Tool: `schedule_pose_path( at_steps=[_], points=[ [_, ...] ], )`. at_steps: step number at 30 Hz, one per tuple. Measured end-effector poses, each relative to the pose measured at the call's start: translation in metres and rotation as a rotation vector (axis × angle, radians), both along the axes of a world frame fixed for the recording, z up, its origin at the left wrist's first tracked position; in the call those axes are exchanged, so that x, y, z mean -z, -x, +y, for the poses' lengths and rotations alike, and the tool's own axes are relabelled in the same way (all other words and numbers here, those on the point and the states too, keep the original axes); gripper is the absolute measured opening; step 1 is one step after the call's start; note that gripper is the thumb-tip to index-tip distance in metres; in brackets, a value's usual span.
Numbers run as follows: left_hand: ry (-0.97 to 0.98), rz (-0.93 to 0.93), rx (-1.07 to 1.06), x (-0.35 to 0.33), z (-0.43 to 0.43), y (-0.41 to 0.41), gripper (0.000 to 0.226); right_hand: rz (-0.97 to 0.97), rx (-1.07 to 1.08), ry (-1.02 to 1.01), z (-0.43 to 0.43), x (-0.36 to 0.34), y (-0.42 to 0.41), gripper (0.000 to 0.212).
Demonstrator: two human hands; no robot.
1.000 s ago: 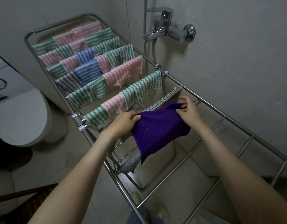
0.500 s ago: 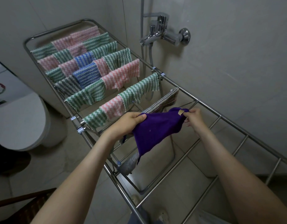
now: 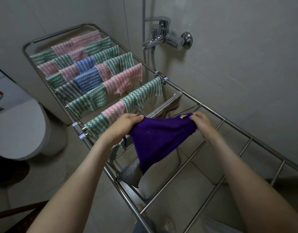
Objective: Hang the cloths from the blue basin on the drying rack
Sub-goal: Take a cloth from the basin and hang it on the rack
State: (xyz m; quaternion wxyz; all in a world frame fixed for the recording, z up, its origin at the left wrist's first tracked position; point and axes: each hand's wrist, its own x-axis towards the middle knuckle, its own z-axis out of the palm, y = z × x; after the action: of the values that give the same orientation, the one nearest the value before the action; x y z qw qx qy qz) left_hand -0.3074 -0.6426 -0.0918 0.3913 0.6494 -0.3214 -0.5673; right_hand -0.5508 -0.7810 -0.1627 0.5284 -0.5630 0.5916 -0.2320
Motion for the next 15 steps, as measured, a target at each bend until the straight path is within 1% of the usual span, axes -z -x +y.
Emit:
schedule_pose_path(
  at_steps=[2,6,10,12,15],
  points=[
    [0.009,0.058,-0.019,-0.003,-0.001,0.002,0.03,-0.049,0.02,-0.001,-0.001,-0.007,0.001,0.011],
    [0.022,0.166,-0.025,-0.007,-0.004,0.004,0.028,-0.094,0.093,0.054,-0.014,-0.015,0.006,0.02],
    [0.058,0.289,-0.033,-0.004,-0.012,0.007,0.025,-0.173,0.179,0.053,-0.031,-0.021,0.015,0.024],
    [0.067,0.317,-0.04,-0.001,-0.018,0.009,0.028,-0.149,0.185,0.099,-0.04,-0.021,0.017,0.026],
    [0.063,0.316,-0.058,0.003,-0.028,0.014,0.031,-0.036,0.212,0.18,-0.055,-0.018,0.019,0.025]
  ],
)
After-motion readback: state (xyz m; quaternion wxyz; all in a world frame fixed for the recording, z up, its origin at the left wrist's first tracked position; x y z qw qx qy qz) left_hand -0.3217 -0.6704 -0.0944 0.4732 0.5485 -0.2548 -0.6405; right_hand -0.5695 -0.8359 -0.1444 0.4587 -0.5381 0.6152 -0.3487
